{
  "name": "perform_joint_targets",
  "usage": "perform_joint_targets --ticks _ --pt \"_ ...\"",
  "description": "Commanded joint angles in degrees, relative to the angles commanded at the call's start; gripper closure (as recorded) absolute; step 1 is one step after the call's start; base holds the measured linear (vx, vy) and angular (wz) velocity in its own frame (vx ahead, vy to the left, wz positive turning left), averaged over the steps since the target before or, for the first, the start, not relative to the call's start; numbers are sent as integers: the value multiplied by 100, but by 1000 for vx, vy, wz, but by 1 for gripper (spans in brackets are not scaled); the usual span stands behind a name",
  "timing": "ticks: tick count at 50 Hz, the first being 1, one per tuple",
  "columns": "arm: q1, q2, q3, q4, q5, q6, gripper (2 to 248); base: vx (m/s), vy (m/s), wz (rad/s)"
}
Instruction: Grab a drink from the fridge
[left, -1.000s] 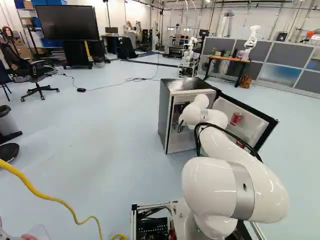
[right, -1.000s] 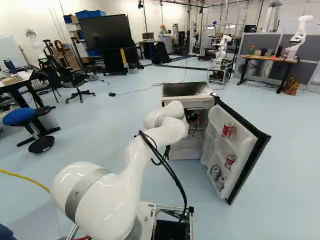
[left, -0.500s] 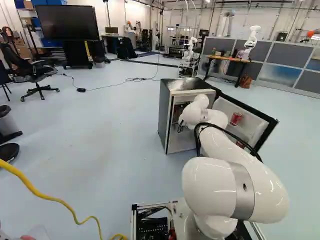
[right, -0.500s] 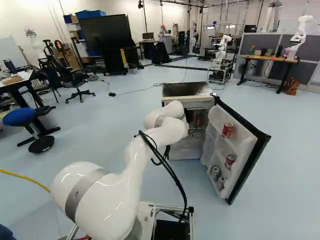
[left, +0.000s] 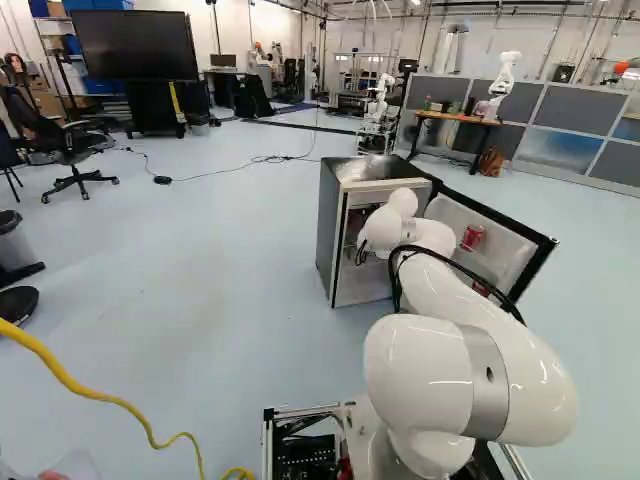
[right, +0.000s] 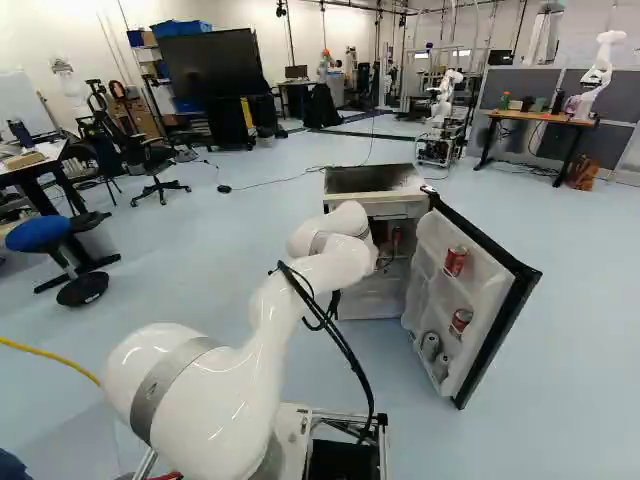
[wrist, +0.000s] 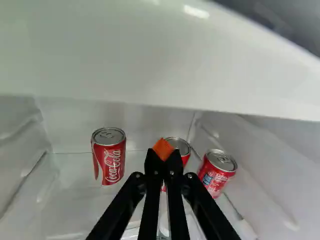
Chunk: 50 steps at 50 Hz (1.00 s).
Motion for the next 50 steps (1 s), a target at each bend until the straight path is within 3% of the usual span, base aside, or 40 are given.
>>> perform_joint_targets --ticks 19,20,24,25,30,31,35,36,40,41,45,46,50 --pt "0 0 0 0 0 0 230 0 0 0" --pt "0 0 0 0 0 0 205 0 0 0" --pt "0 0 0 0 0 0 205 0 0 0" --pt "0 0 0 0 0 0 171 0 0 0" --pt "0 0 0 0 0 0 171 0 0 0" --pt "0 0 0 0 0 0 135 0 0 0" --pt "0 7 11 0 0 0 135 0 0 0" --pt "-1 11 18 0 0 0 98 0 0 0" --pt "-3 42 69 0 0 0 98 0 0 0" --pt "-4 53 86 0 0 0 59 0 0 0" --pt "-8 106 174 0 0 0 59 0 0 0" --pt "-9 123 201 0 0 0 22 0 0 0" --pt "-11 201 328 0 0 0 22 0 0 0"
